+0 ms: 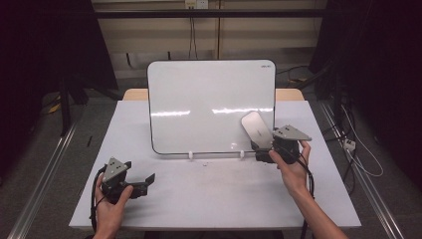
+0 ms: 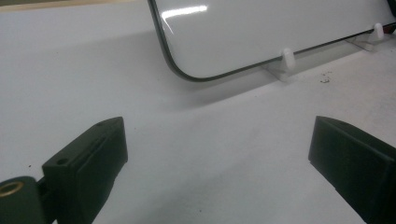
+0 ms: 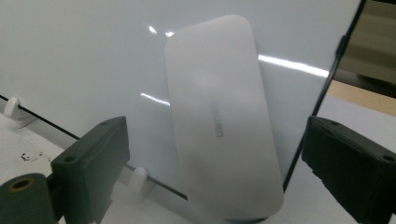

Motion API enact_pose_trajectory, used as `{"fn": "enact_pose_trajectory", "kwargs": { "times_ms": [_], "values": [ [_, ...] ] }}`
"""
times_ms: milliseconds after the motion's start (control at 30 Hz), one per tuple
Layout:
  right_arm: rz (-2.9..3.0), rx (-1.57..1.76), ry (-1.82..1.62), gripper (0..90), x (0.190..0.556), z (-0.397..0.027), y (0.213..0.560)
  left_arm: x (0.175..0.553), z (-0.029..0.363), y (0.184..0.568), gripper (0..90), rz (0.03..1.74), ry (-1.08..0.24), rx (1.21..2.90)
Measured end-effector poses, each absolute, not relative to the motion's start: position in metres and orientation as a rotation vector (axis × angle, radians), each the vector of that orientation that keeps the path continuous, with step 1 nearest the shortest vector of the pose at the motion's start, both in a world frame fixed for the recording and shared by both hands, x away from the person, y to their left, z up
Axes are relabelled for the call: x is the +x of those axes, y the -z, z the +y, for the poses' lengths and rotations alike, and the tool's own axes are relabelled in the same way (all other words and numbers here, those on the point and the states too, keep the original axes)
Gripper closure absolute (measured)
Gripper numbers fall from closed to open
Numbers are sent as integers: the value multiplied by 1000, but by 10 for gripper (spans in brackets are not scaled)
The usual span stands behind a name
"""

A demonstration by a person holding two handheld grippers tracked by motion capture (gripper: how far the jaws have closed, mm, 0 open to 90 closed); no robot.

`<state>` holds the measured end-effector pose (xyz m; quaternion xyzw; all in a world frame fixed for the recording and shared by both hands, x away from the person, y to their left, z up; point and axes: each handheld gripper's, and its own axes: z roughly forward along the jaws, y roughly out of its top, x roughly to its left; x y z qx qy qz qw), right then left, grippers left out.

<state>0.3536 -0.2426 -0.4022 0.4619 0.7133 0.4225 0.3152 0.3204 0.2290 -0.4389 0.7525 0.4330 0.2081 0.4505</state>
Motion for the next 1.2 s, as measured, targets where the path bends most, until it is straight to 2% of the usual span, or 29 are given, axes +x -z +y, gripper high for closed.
{"fn": "enact_pose_trajectory", "kwargs": {
  "times_ms": [633, 1200],
  "values": [
    [1806, 1306, -1137, 77, 317, -282, 412, 319, 233, 436, 45, 1088, -547, 1827],
    [1762, 1376, -1101, 102, 287, -300, 444, 319, 229, 437, 46, 1081, -540, 1807]
  ]
}}
